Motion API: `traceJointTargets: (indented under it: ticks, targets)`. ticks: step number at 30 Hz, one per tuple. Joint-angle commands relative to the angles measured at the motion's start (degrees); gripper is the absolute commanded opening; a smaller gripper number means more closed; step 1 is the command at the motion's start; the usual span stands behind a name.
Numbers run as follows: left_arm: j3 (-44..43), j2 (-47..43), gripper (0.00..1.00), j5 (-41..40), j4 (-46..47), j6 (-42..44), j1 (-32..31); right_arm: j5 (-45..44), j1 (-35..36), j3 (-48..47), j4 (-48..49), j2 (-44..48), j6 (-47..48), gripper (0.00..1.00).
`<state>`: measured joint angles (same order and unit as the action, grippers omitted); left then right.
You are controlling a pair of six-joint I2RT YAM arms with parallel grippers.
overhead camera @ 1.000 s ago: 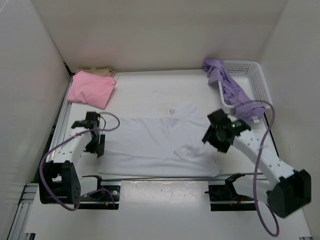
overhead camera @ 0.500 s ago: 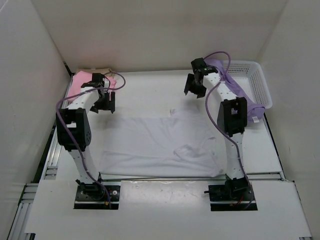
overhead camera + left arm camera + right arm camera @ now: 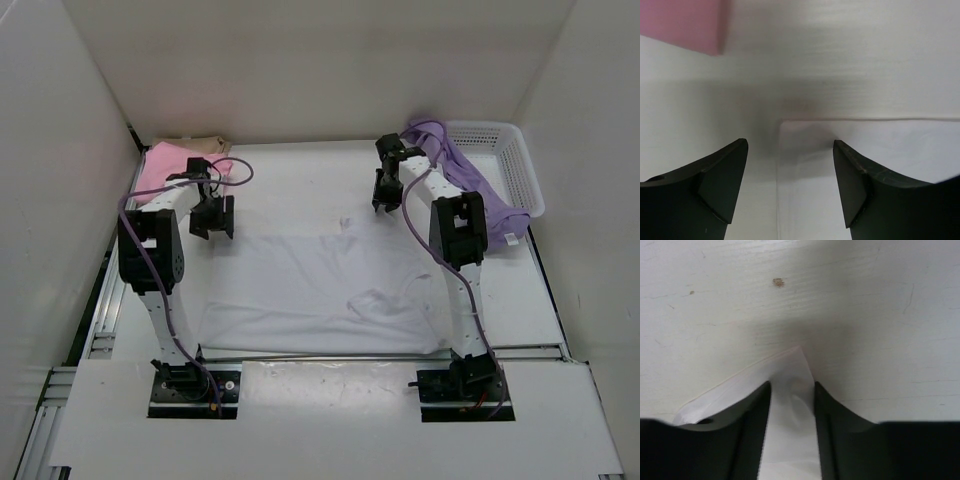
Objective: Fold and stack the t-shirts
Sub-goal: Grap the side of the flattened tshirt furthest away from the robot with both arms, then fold the other side of the tshirt into a rectangle
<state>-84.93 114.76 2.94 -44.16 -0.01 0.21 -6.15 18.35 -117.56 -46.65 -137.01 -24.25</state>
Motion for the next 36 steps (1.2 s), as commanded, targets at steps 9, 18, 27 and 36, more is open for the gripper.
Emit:
traceJointTargets:
  ticks: [9,18,27,36]
  targets:
    - [-0.4,2.1,0.59,0.8,0.5,0.0,-0.6,-0.3,-0.1,4.5,-1.3,4.8,0.4,0.09]
    - [0.8,0.5,0.56,0.8,2.3,0.0,-1.8,-2.9,2.8,11.4,1.0,10.5,2.5,0.0]
    - [7.1,-8.8,0.11,1.2,2.3,0.0,-2.4,-3.6,4.6,25.1,3.5,26.3,0.8,0.0]
    - [26.8,-29.1,0.11,-8.5,2.3,0.0,-6.6,-7.7,9.5,62.6,7.3,59.0,-9.4,0.0]
